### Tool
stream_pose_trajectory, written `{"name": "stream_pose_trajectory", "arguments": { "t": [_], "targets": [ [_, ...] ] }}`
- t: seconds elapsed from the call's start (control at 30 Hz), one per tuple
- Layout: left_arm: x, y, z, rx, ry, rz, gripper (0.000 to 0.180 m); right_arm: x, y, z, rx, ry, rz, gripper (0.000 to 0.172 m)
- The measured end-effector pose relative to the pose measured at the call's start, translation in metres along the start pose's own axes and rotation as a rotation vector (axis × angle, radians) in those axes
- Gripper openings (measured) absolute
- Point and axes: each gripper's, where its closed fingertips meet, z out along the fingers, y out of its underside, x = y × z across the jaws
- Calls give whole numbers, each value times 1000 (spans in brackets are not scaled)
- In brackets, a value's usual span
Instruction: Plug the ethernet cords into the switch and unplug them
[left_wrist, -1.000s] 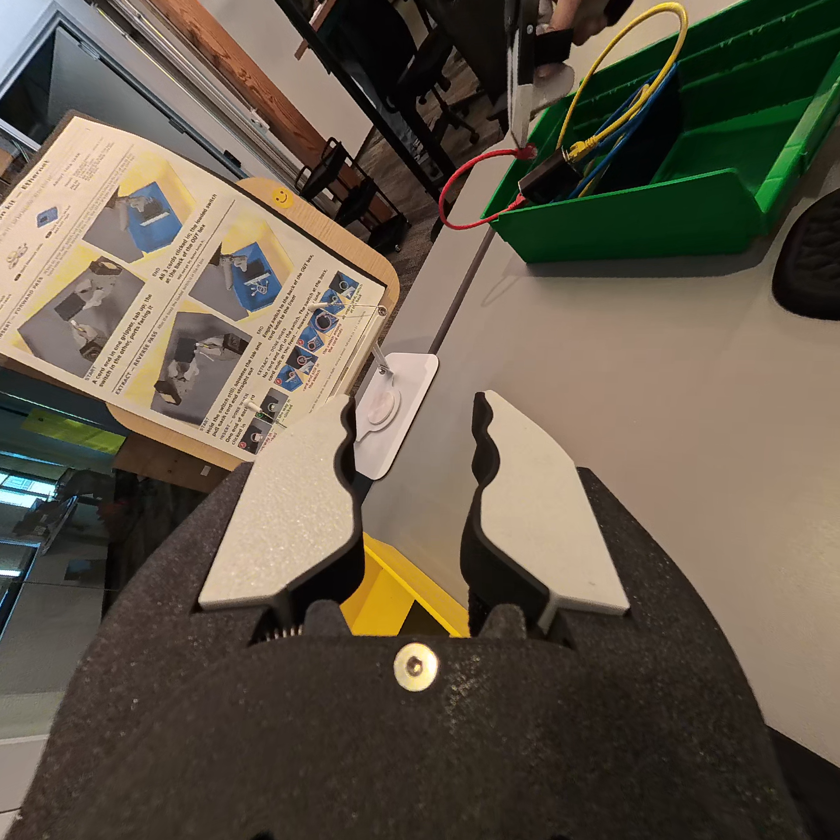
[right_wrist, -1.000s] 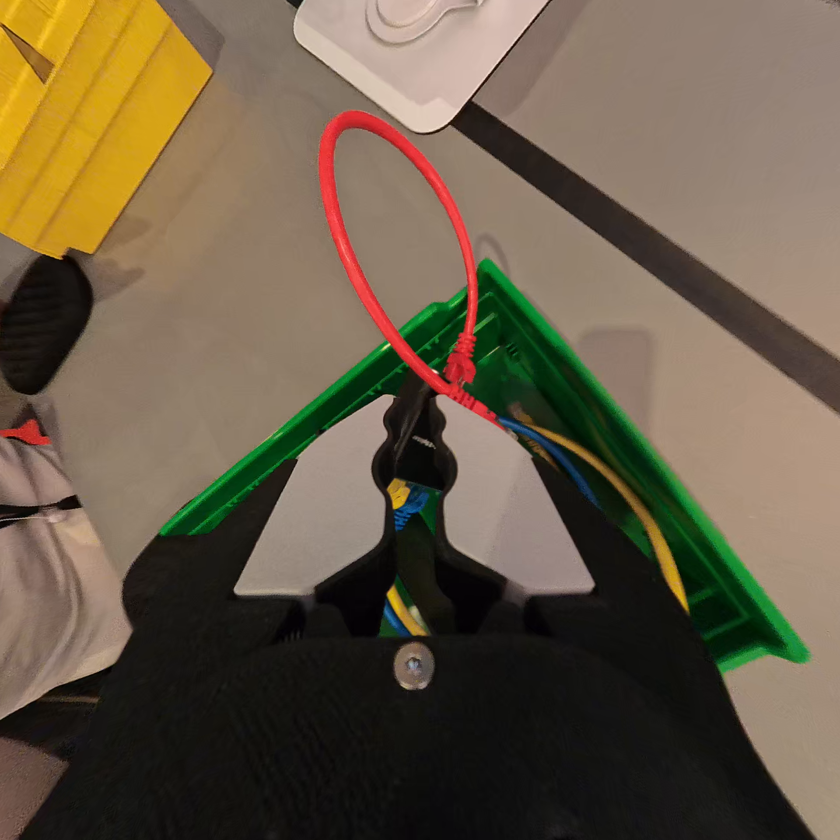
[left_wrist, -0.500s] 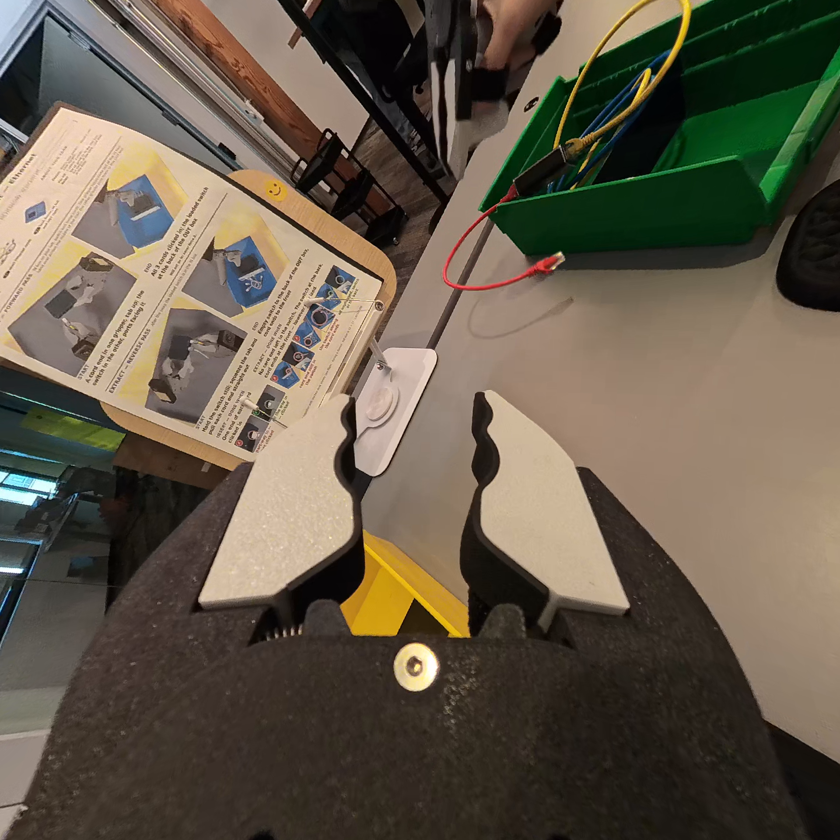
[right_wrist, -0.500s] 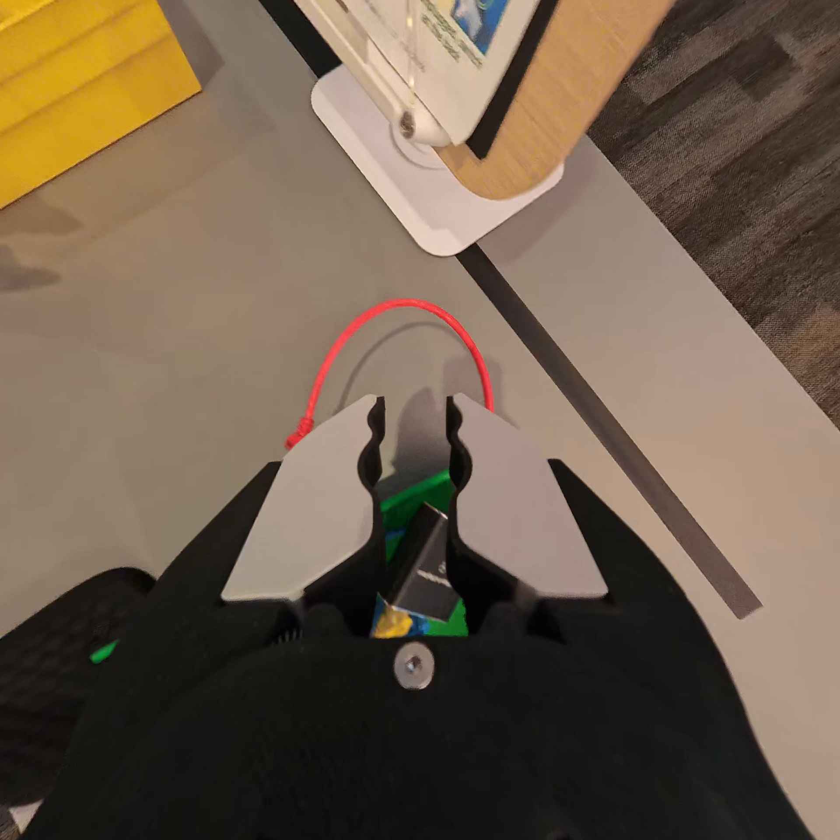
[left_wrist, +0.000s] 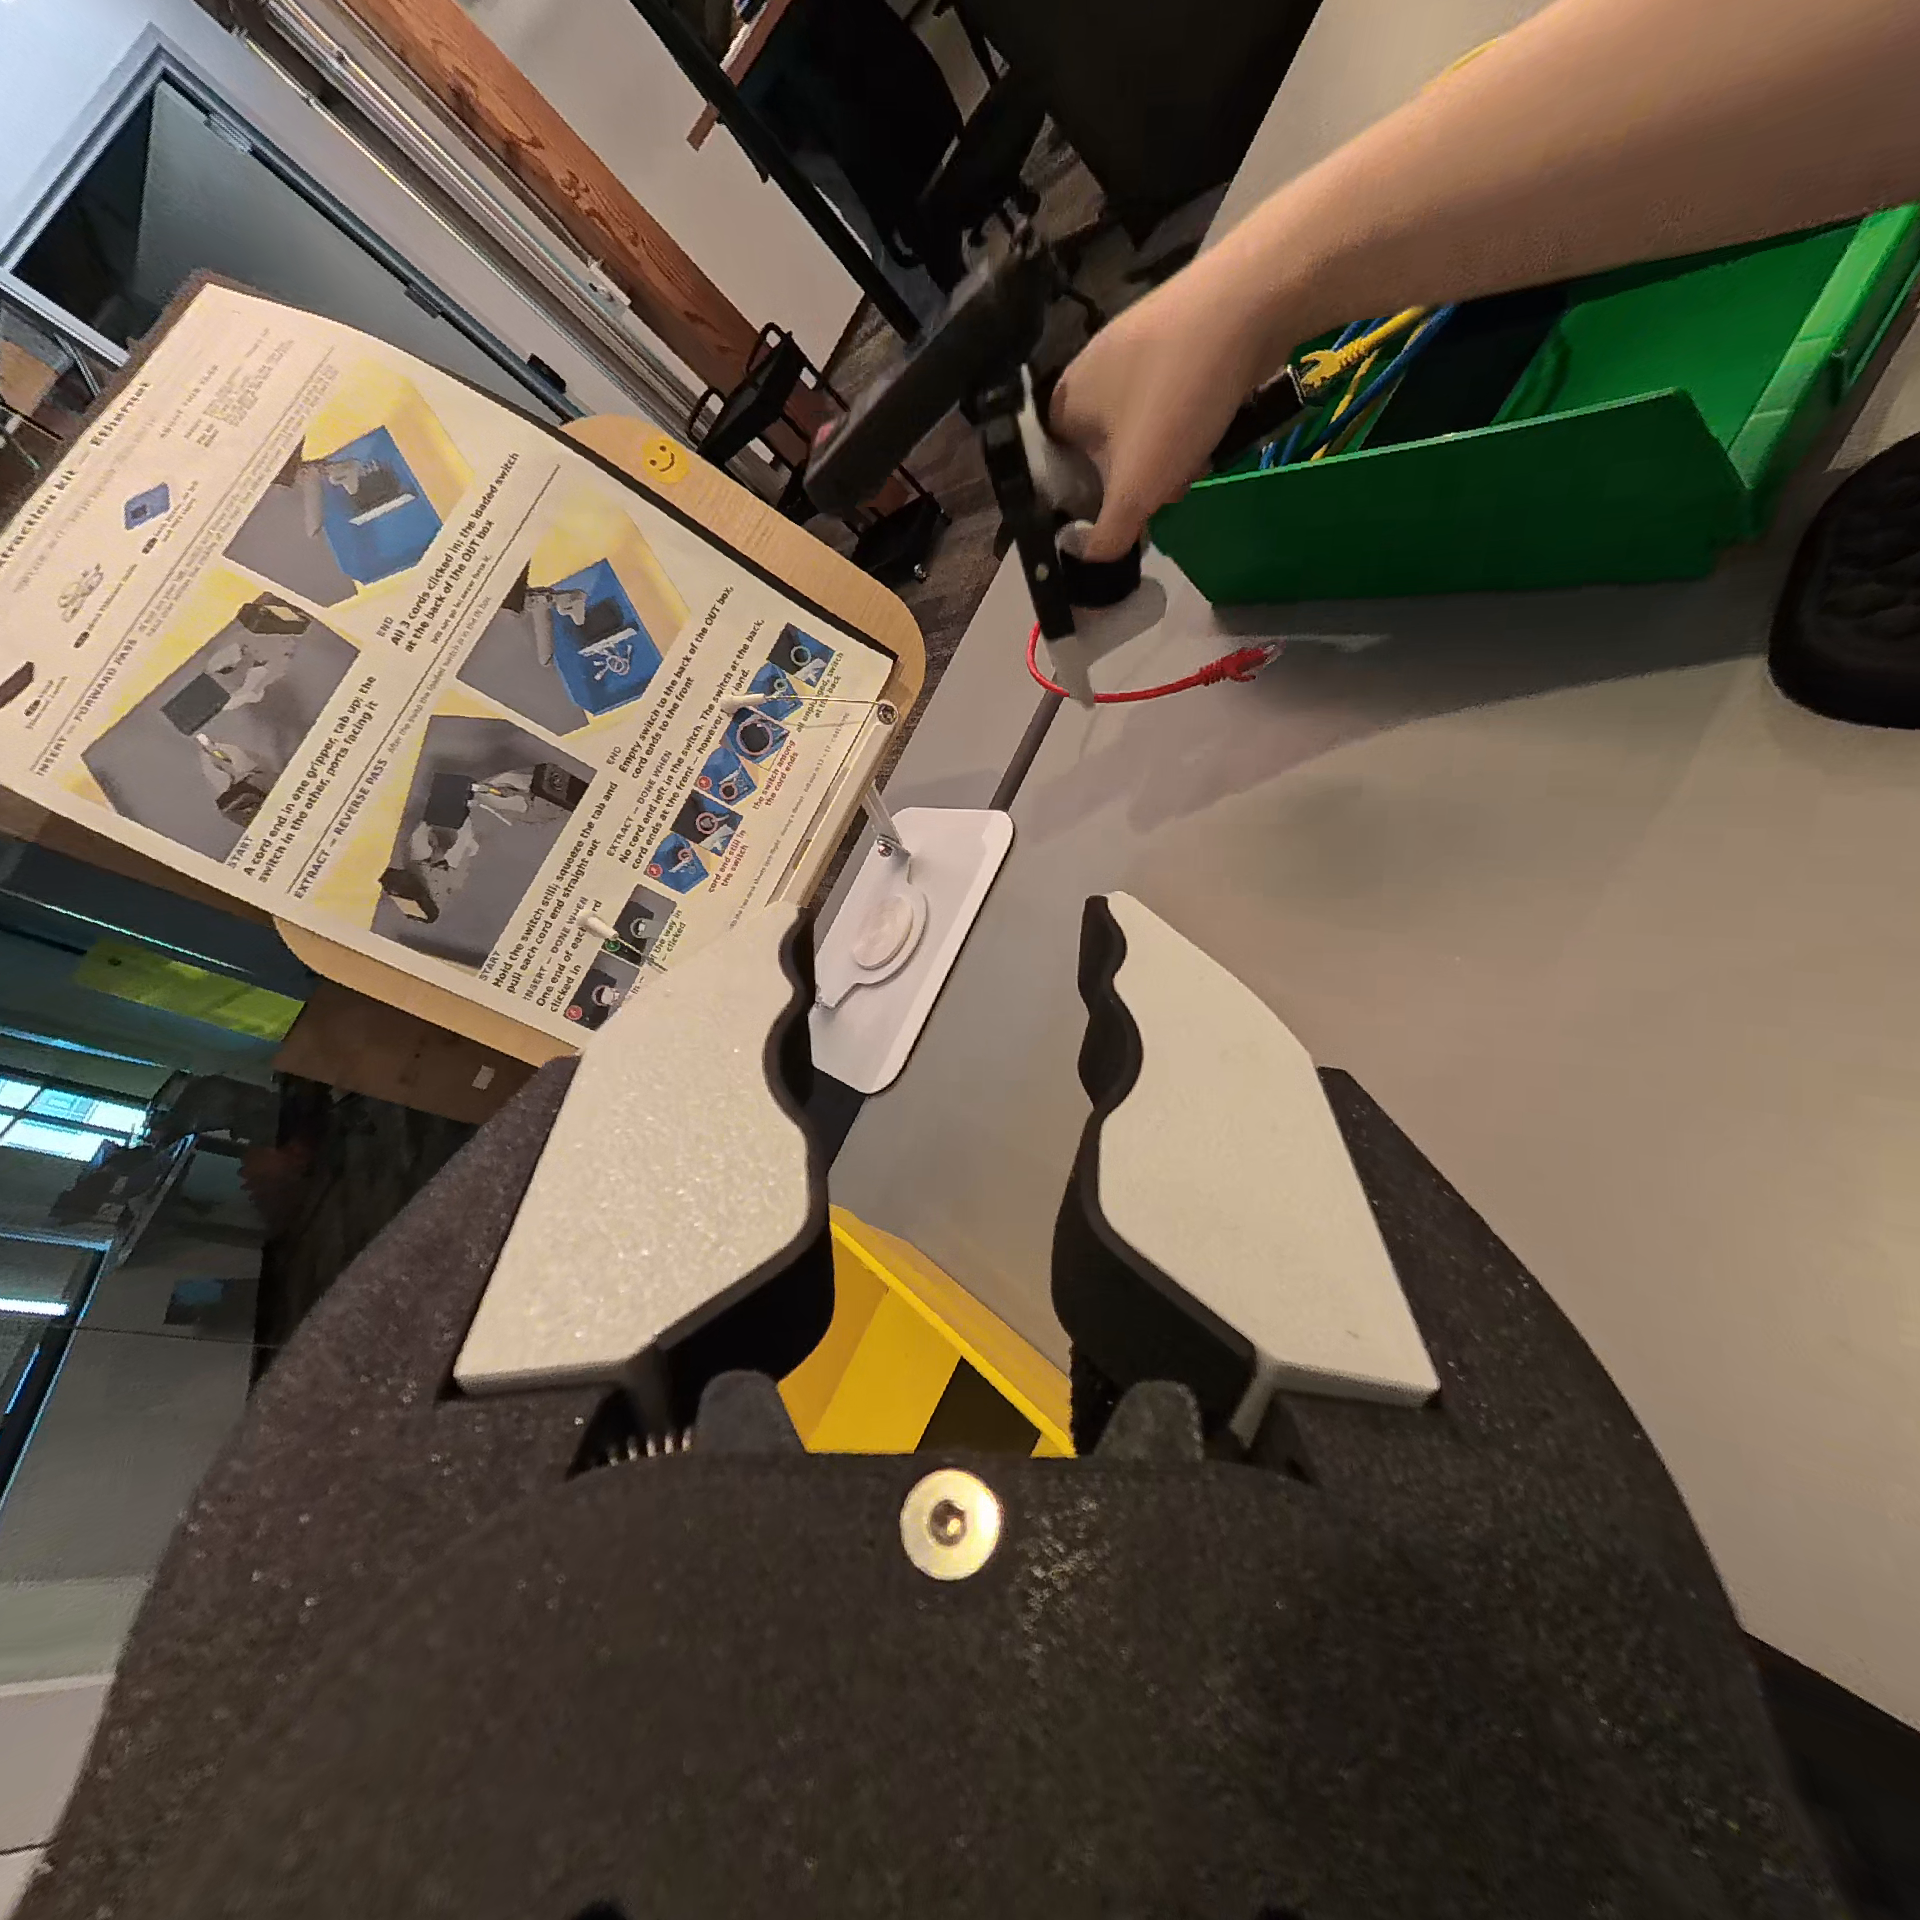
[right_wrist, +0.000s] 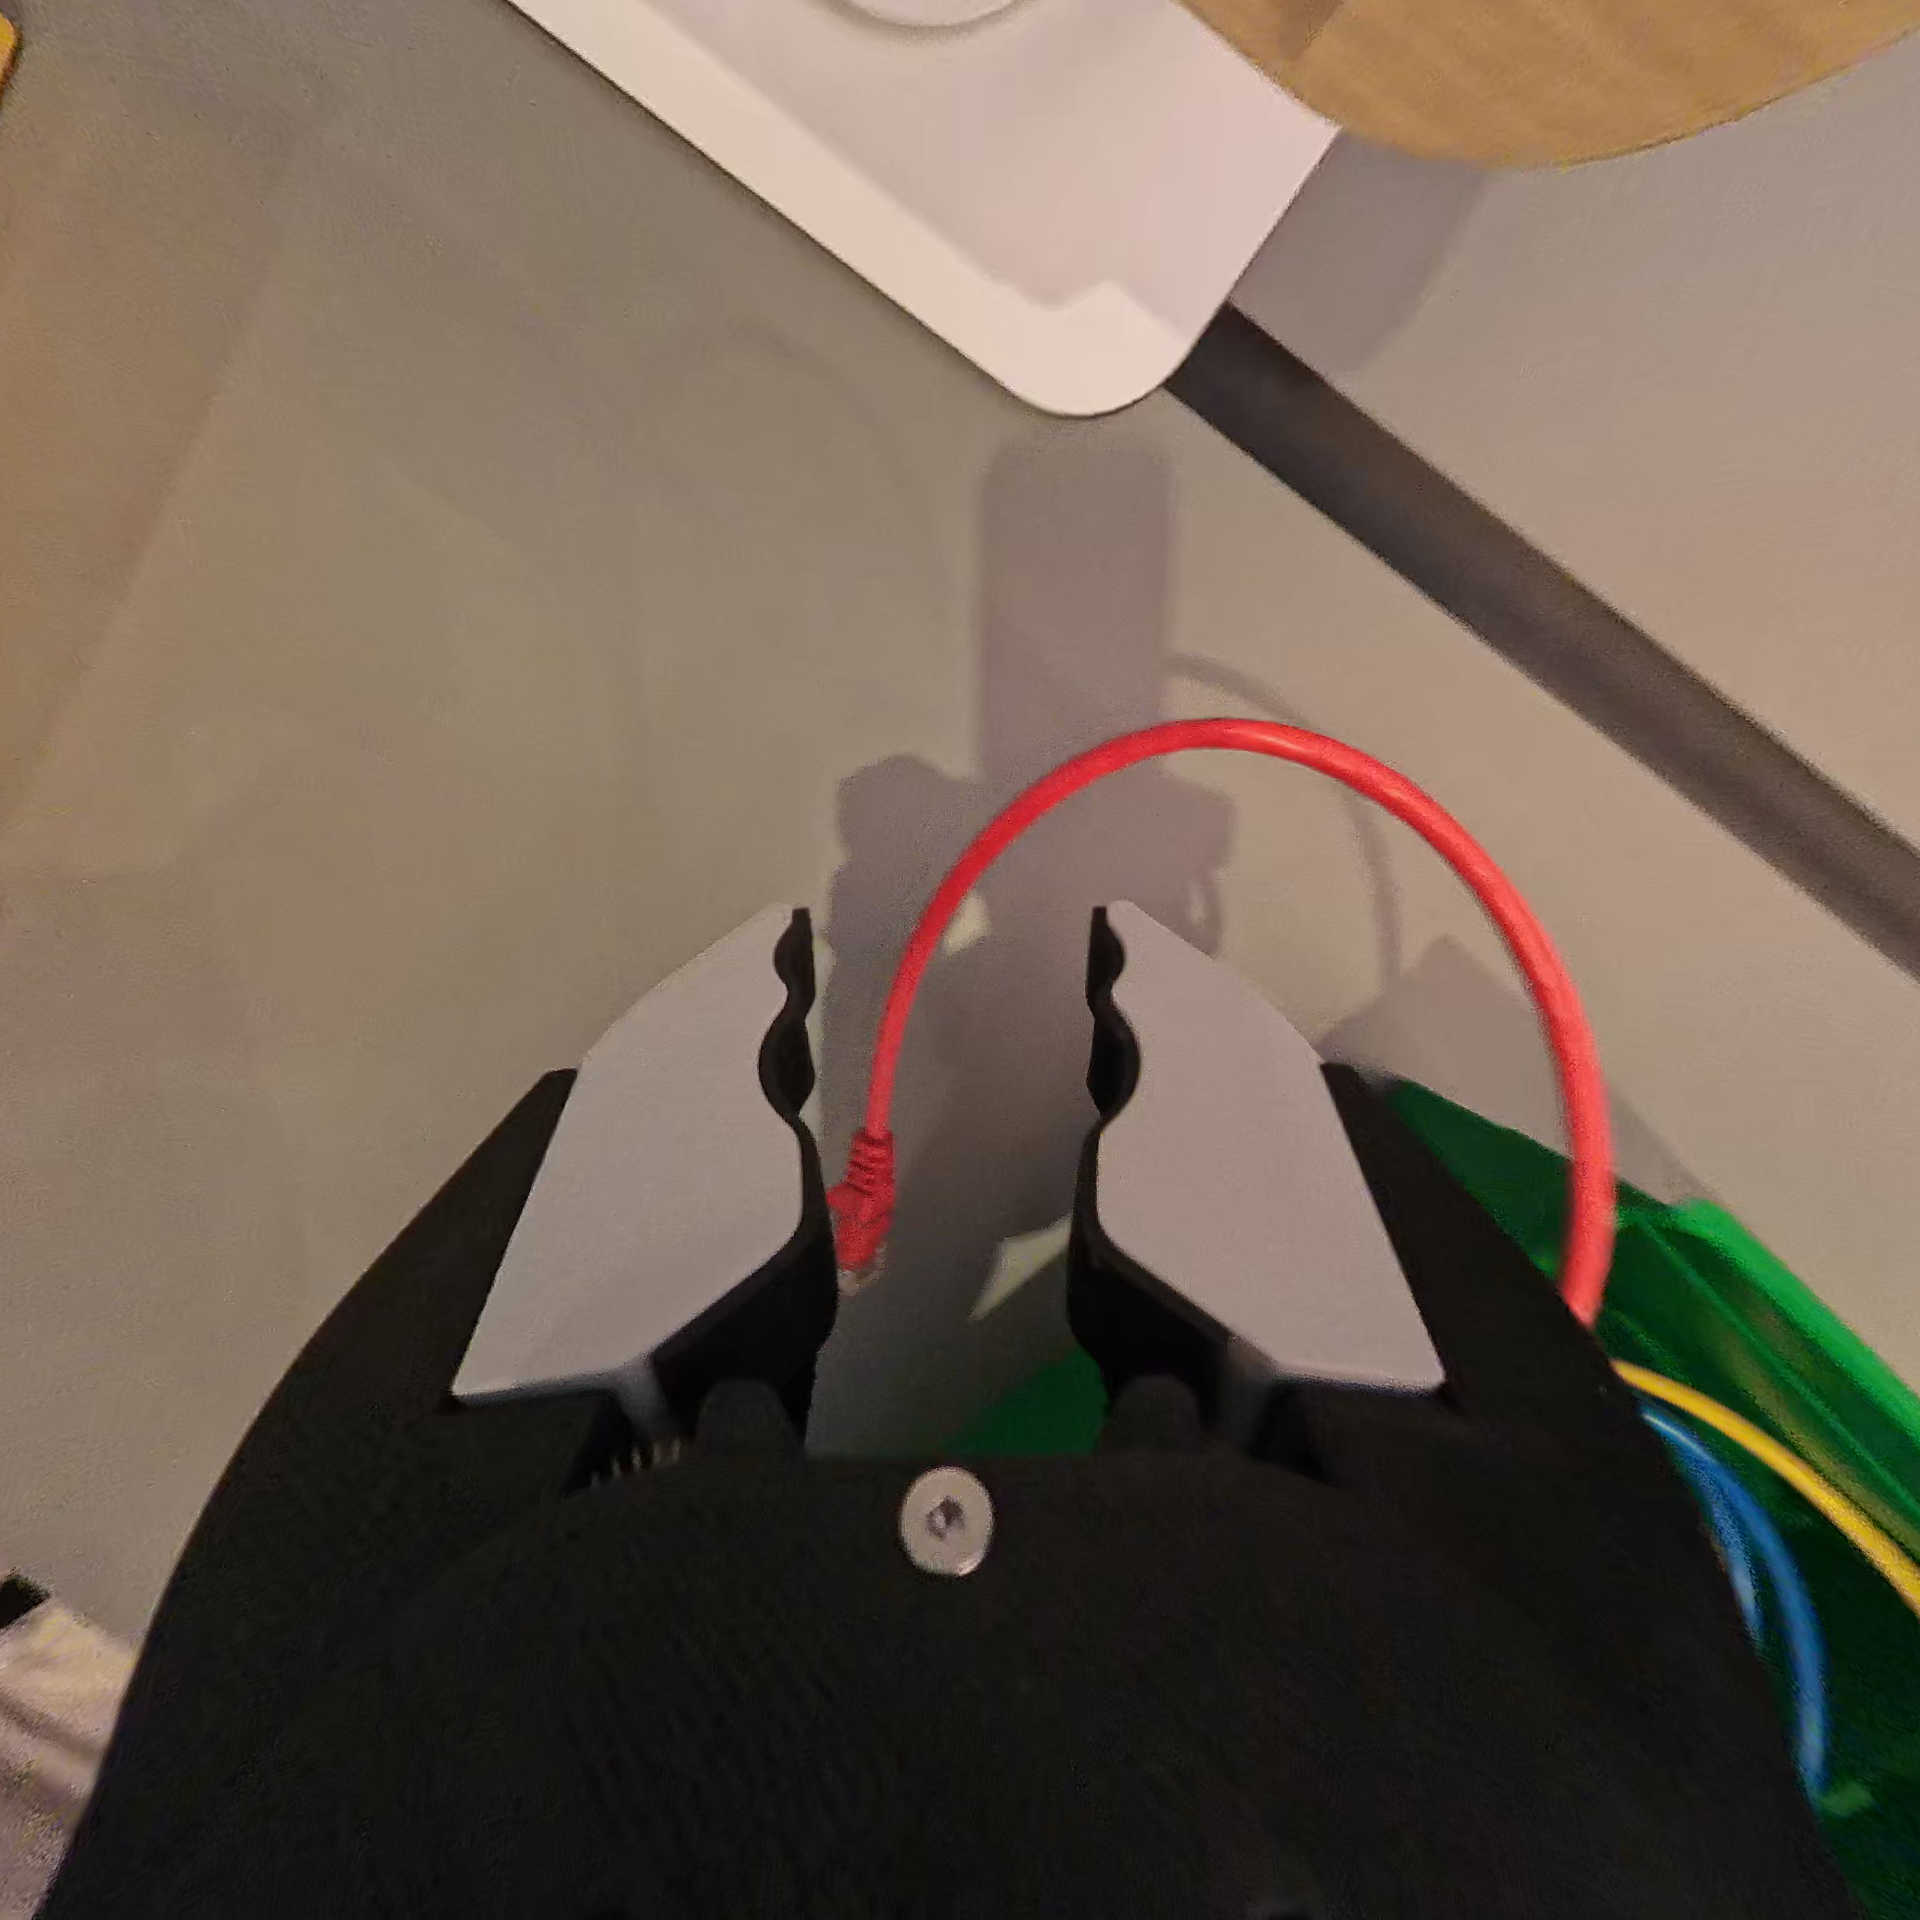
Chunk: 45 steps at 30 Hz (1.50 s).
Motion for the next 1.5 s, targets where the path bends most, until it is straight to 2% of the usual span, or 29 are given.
{"name": "stream_pose_trajectory", "arguments": {
  "t": [0.07, 0.13, 0.17, 0.2, 0.27, 0.3, 0.4, 0.5, 0.57, 0.67, 0.8, 0.93, 1.03, 1.17, 1.33, 1.43, 1.5],
  "targets": [
    [-1, -1, -2, 5, -3, 0, 49, -8, -3, 11, -33, -25, 17, 52],
    [-1, -2, -3, 10, -4, -2, 48, -3, 0, 22, -96, 35, 22, 49],
    [-2, -2, -4, 11, -4, -2, 48, -2, 2, 26, -124, 50, 12, 27],
    [-2, -1, -4, 11, -6, -1, 48, -1, 6, 28, -163, 67, -11, 15],
    [-3, 0, -4, 6, -9, -1, 48, -2, 16, 20, -249, 80, -74, 12],
    [-3, 0, -5, 4, -9, -1, 48, -5, 16, 9, -245, 69, -96, 11],
    [-3, 0, -5, 9, -8, 0, 48, -19, 13, -41, -156, -76, -87, 10],
    [-2, -2, -5, 11, -6, 7, 48, -8, 21, -89, -31, -169, -114, 6],
    [-1, -2, -6, 11, -8, 13, 48, 5, 27, -110, 109, -213, -137, 6],
    [1, -5, -6, 16, -5, 17, 48, 6, 37, -129, 320, -383, -105, 5],
    [6, -5, -1, 9, 9, 18, 48, -3, 50, -128, 434, -471, -77, 5],
    [12, -2, 5, -12, 27, 31, 48, -9, 61, -112, 493, -410, -167, 6],
    [13, -2, 6, -12, 29, 34, 48, -7, 66, -110, 613, -427, -122, 6],
    [14, -2, 6, -11, 36, 32, 46, 0, 77, -102, 750, -327, -137, 6],
    [17, -4, 7, -9, 42, 36, 46, -2, 97, -77, 699, -242, -142, 9],
    [17, -4, 7, -9, 42, 38, 46, -1, 99, -79, 694, -200, -123, 9],
    [18, -4, 7, -10, 43, 38, 46, -1, 96, -84, 717, -241, -44, 9]
  ]
}}
